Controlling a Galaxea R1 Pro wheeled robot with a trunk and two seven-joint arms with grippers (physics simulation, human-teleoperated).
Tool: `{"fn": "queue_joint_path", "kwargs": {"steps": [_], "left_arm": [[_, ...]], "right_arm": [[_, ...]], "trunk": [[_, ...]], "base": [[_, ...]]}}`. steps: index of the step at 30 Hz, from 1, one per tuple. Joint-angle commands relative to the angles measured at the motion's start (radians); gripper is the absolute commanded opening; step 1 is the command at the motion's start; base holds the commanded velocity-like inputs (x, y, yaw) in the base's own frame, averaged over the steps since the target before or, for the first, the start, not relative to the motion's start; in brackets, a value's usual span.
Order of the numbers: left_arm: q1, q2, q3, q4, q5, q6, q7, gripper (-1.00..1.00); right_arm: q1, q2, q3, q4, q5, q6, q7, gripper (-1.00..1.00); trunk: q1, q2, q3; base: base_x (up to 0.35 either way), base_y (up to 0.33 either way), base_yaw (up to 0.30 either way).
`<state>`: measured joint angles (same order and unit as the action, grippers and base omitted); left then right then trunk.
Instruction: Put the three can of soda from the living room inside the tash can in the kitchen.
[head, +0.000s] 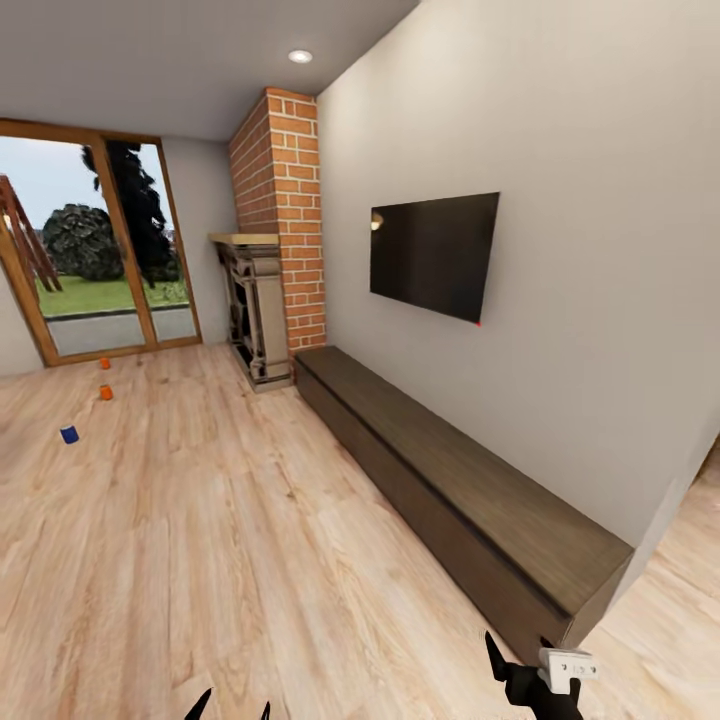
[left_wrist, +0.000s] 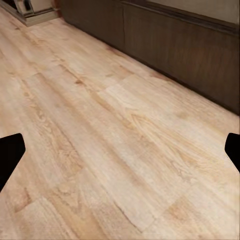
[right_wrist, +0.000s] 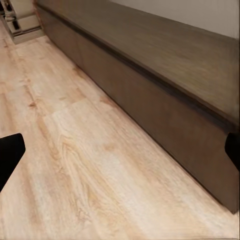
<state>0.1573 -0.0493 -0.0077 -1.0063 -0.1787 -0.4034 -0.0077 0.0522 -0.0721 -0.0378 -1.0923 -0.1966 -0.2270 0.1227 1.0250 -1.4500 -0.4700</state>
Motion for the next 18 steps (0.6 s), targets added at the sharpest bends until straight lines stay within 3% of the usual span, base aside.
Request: {"fn": "queue_joint_path", "kwargs": {"steps": [1,18], "left_arm": [[0.000,0.000,0.000,0.000,0.000,0.000,0.000,1.00],[-0.001,-0.001,0.000,0.001,-0.002,0.000,0.000,1.00]], "right_arm": [[0.000,0.000,0.000,0.000,0.000,0.000,0.000,1.00],[0.000,0.000,0.000,0.000,0.000,-0.001,0.000,1.00]], "trunk": [[0.000,0.000,0.000],[0.000,0.000,0.000]], "base": [[0.000,0.000,-0.251],[0.000,0.000,-0.251]]}}
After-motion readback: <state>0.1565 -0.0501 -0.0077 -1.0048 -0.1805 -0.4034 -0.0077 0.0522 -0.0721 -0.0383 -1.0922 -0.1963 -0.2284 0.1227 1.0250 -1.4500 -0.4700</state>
